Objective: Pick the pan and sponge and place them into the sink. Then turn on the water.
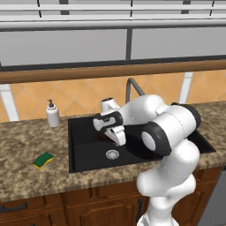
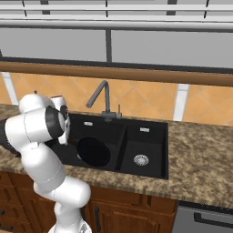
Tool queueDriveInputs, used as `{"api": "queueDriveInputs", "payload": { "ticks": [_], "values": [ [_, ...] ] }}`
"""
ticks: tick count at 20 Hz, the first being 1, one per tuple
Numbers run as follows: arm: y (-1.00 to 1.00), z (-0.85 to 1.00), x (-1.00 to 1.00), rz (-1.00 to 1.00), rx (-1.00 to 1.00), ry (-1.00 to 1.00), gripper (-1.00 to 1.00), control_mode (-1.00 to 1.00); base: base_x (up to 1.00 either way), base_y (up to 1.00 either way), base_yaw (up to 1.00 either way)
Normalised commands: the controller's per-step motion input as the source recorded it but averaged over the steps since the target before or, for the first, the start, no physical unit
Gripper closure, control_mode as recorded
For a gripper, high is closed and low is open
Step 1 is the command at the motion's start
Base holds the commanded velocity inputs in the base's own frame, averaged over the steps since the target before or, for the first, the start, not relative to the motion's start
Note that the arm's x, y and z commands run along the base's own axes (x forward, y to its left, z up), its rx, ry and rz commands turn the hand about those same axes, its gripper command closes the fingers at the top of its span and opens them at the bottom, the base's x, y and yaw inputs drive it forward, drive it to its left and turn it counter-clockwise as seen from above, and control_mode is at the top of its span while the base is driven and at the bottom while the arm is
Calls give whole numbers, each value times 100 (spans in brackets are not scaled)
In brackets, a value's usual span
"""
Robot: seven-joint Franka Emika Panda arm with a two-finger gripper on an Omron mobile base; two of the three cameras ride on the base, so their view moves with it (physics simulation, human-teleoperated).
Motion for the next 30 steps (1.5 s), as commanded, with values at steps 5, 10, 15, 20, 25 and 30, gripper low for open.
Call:
{"api": "queueDriveInputs", "payload": {
  "ticks": [5,10,15,20,25,30],
  "values": [
    [-19,-41,0,0,0,0,100,-100,0,0,0],
    [-9,-42,0,0,0,0,100,-100,0,0,0],
    [0,-40,3,0,0,-2,100,-100,0,0,0],
    [0,-33,7,0,0,-2,100,-100,0,0,0],
    [0,-26,16,-1,0,-3,100,-100,0,0,0],
    [0,-23,33,-2,0,-3,100,-100,0,0,0]
  ]
}}
